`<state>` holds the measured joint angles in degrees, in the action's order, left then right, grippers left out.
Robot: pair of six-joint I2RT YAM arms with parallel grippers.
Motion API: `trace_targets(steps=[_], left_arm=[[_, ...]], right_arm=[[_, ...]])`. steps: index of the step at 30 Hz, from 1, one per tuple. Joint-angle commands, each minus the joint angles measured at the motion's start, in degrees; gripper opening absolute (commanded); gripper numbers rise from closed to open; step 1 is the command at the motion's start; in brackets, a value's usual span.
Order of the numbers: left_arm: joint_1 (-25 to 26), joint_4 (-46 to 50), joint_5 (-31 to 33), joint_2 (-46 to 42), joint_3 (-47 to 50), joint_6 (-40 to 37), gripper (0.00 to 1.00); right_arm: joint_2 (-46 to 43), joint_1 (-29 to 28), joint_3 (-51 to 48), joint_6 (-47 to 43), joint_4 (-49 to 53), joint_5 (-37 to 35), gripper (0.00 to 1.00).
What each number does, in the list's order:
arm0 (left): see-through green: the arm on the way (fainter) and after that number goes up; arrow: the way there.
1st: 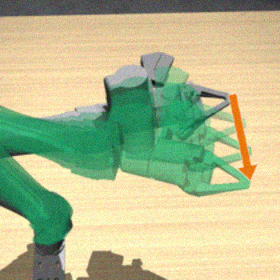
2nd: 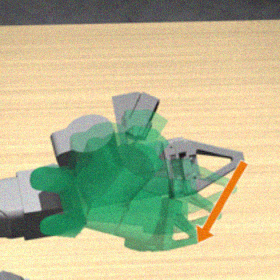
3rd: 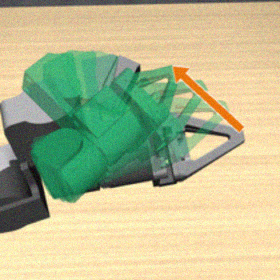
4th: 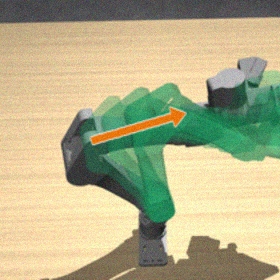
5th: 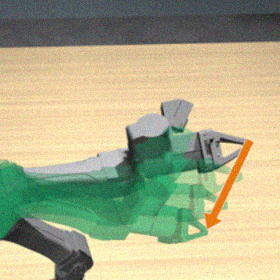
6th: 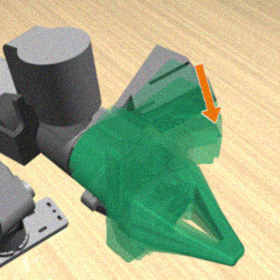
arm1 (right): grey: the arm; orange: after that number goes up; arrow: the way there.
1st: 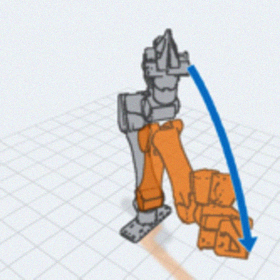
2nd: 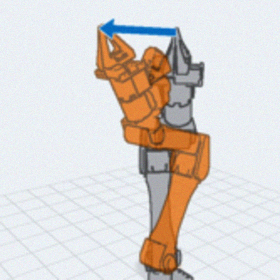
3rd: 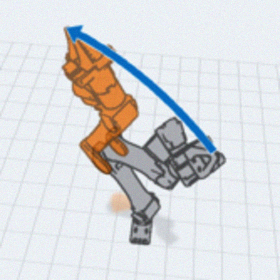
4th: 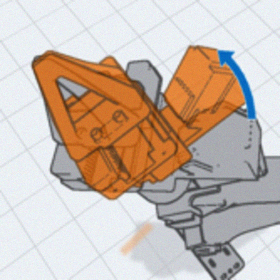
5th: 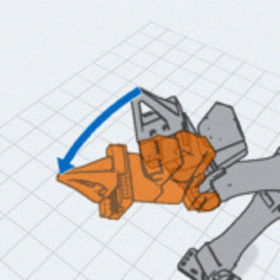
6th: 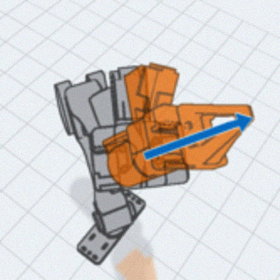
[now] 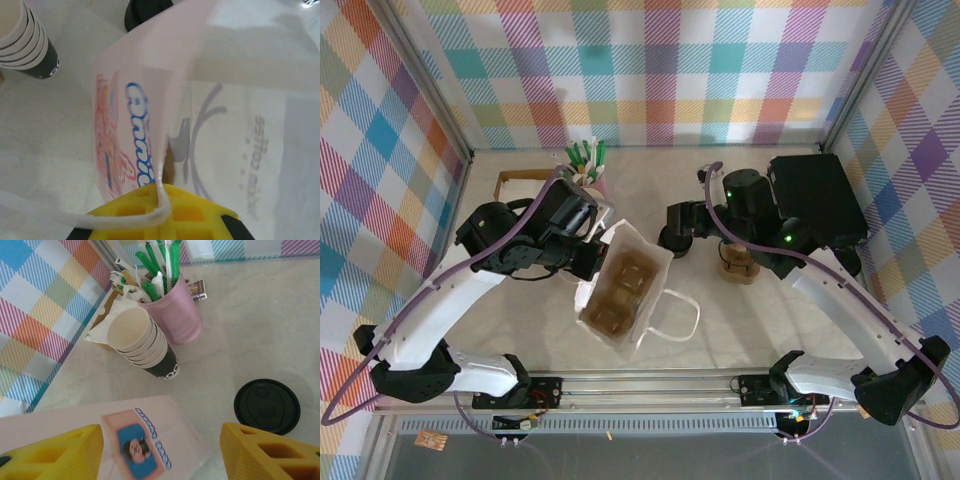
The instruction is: Pack the takeout coffee
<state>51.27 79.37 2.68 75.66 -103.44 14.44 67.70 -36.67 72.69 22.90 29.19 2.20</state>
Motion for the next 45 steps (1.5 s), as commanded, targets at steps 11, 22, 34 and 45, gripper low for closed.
trace_targets(steps=[11, 22, 34, 45], left_arm=[[0.68, 0.09, -2.95, -0.9, -1.45, -2.93, 0.0], [0.09, -1.62, -3.73, -0.82, -0.23, 0.33, 0.0], [-9.46, -9.01, -13.57, -3.28, 7.64, 7.98, 0.0], [-15.19, -10.31, -16.97, -5.54, 14.46, 12.89, 0.32]], right_arm=[[0.59, 1.1, 0.22, 0.7, -0.46, 0.59, 0.63], [6.03, 1.15, 6.96, 2.48, 6.9, -2.51, 0.66], [7.03, 1.24, 9.64, 6.87, 12.89, -5.54, 0.66], [10.74, 4.06, 18.68, 10.32, 32.49, -13.17, 0.71]])
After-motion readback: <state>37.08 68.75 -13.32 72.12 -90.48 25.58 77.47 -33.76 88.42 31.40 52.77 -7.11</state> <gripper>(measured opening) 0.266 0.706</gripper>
